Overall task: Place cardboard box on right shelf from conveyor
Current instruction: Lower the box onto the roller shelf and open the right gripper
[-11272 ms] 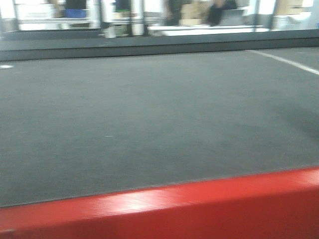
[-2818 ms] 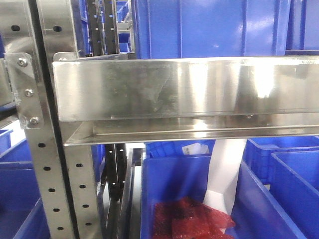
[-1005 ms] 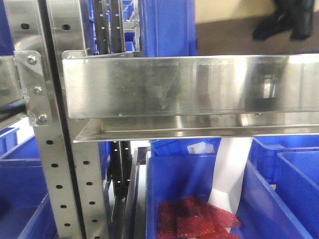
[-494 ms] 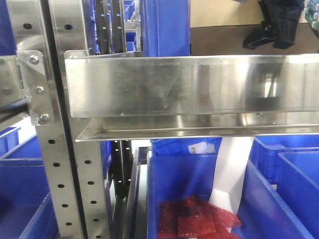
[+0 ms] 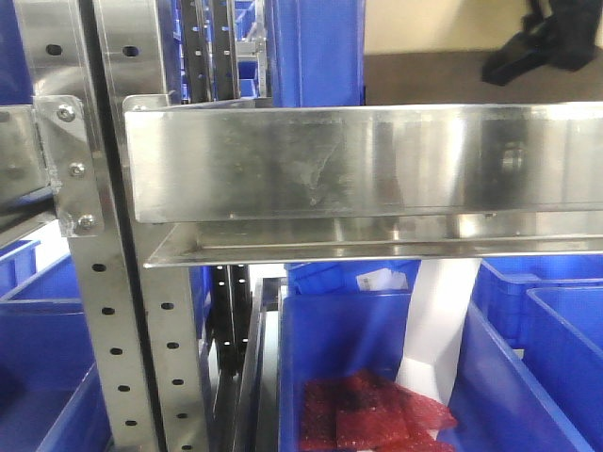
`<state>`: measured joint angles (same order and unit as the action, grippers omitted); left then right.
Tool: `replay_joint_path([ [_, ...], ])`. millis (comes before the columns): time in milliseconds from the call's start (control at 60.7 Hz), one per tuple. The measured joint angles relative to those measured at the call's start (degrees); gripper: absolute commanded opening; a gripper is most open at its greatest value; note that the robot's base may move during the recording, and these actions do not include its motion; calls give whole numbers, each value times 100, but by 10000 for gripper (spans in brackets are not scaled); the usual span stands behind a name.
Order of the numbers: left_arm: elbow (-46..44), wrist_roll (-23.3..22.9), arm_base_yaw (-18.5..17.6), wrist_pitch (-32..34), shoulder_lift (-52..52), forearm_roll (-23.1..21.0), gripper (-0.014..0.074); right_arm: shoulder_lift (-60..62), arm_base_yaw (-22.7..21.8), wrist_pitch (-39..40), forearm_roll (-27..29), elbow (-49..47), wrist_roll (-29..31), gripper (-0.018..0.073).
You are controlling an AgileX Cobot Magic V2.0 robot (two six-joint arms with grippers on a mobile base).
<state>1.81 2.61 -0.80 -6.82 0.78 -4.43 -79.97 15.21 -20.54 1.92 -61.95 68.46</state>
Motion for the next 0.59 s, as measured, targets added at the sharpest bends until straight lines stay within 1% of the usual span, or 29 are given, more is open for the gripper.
replay_joint_path([
  [264,0,0,0,0,0,0,-116,649,0,-379,764,470,-99,634],
  [346,0,0,0,0,0,0,-116,910,0,-408,1027,677,-420,631],
  [412,0,0,0,0,0,0,-116,1095,0,-382,1170,807,-761,631],
  [445,0,0,0,0,0,0,-116,1232,0,-326,1225,877,-1035,631],
  [527,0,0,0,0,0,0,-116,1650,0,-139,1333,1025,-1870,627],
  [593,0,0,0,0,0,0,-116,1969,0,-43,1355,1097,-2656,592],
])
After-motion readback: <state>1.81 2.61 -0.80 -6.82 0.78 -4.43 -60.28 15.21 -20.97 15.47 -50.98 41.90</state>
